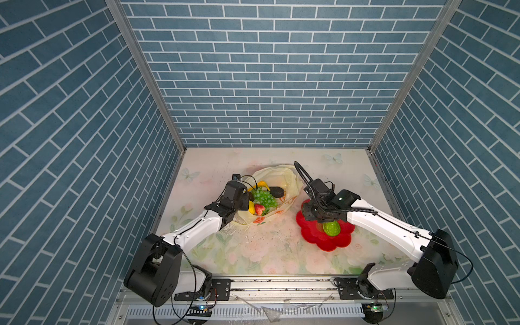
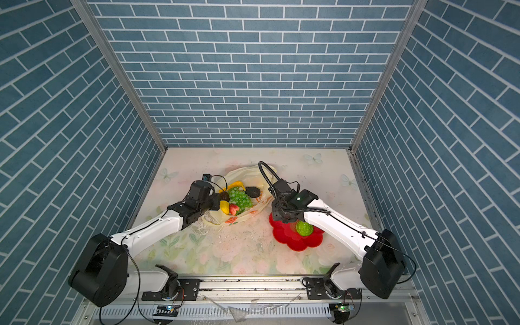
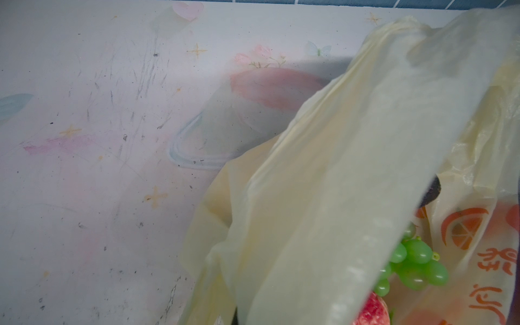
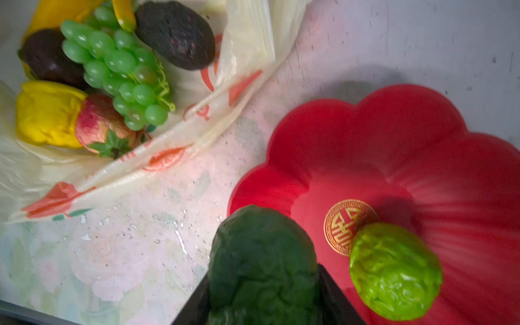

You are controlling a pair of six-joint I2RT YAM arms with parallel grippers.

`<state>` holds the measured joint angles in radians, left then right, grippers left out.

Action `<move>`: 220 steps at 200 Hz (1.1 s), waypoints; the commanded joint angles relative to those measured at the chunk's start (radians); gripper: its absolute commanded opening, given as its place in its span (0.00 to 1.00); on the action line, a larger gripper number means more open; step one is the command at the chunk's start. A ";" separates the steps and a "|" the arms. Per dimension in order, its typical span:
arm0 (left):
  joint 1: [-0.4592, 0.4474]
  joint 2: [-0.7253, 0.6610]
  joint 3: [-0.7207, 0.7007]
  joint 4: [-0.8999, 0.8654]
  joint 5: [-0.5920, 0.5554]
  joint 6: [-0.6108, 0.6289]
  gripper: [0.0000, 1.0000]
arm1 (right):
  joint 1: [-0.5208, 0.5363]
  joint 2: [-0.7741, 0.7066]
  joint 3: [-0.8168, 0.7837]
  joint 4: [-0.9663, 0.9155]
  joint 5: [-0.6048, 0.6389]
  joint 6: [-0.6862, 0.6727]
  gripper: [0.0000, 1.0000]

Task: Take fruits out of the plastic bag
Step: Place the fruit on the plate.

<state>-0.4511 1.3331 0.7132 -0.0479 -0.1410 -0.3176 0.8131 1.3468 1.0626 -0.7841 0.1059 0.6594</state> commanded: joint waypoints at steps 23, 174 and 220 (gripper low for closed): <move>0.002 0.011 -0.004 -0.003 -0.011 0.003 0.00 | 0.016 -0.073 -0.108 -0.148 -0.056 0.097 0.50; 0.003 0.002 -0.006 -0.007 -0.020 0.004 0.00 | -0.001 -0.052 -0.259 -0.213 -0.040 0.185 0.52; 0.003 0.003 -0.008 -0.006 -0.022 0.005 0.00 | -0.028 -0.042 -0.265 -0.202 -0.025 0.184 0.54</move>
<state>-0.4511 1.3373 0.7132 -0.0479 -0.1493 -0.3176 0.7959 1.2922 0.8227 -0.9588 0.0544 0.8078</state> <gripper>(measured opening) 0.046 0.536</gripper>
